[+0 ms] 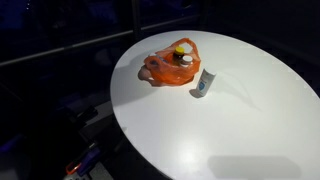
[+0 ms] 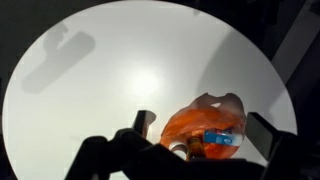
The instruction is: Remove the brown bottle from the plastic bag and put it on the table
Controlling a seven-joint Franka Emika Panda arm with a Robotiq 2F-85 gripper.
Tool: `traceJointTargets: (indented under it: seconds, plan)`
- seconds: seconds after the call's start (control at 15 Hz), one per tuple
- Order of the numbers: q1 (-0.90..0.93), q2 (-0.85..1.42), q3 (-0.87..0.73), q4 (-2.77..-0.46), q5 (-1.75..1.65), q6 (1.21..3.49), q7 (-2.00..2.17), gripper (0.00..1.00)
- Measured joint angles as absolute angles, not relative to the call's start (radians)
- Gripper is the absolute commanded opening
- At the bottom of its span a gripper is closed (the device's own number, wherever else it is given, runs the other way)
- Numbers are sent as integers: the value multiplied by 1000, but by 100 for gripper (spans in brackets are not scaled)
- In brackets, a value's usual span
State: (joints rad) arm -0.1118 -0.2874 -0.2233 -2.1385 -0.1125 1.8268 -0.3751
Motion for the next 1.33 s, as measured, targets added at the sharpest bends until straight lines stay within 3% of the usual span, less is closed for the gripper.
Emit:
traceJointTargets:
  seconds: [1.33]
  plan:
    - [-81, 146, -122, -1828, 1, 1984, -272, 100]
